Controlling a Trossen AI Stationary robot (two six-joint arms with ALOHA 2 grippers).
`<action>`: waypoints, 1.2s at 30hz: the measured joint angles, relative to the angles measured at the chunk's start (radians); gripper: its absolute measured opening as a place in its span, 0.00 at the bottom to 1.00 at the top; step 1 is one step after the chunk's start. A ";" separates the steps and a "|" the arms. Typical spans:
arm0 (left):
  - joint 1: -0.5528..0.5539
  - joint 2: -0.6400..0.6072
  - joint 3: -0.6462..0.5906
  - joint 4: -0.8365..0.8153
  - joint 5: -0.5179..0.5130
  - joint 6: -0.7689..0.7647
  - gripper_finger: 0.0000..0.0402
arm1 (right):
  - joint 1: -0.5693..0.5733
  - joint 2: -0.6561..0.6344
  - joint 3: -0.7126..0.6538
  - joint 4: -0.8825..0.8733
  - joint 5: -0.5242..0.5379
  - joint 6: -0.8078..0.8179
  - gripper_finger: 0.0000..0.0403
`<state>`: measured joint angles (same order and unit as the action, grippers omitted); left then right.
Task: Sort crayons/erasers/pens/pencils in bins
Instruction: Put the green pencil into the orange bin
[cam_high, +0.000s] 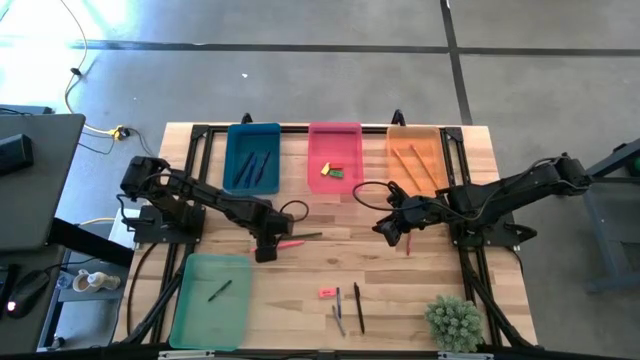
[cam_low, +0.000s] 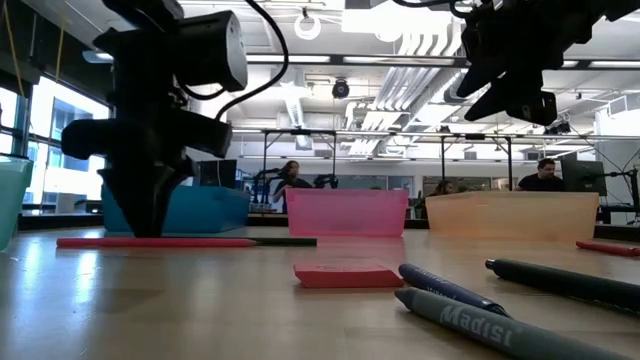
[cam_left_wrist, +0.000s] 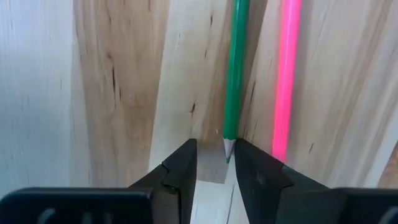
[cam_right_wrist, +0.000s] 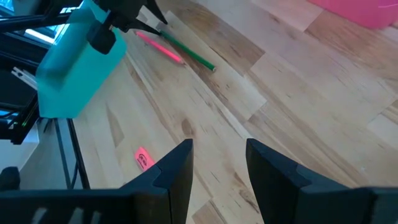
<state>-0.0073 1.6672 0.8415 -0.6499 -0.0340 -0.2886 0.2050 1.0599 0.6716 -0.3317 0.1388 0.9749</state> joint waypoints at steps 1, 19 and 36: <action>-0.002 0.000 0.000 0.000 -0.004 0.009 0.22 | 0.000 0.000 0.000 0.000 0.001 0.000 0.35; -0.035 0.003 -0.003 0.026 -0.024 0.005 0.01 | 0.000 0.000 0.000 -0.001 0.006 -0.015 0.35; -0.033 0.001 -0.005 0.040 0.000 -0.023 0.00 | -0.002 -0.028 0.001 0.007 0.031 -0.032 0.35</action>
<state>-0.0406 1.6684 0.8364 -0.6097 -0.0345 -0.3117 0.2031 1.0319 0.6727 -0.3244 0.1699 0.9426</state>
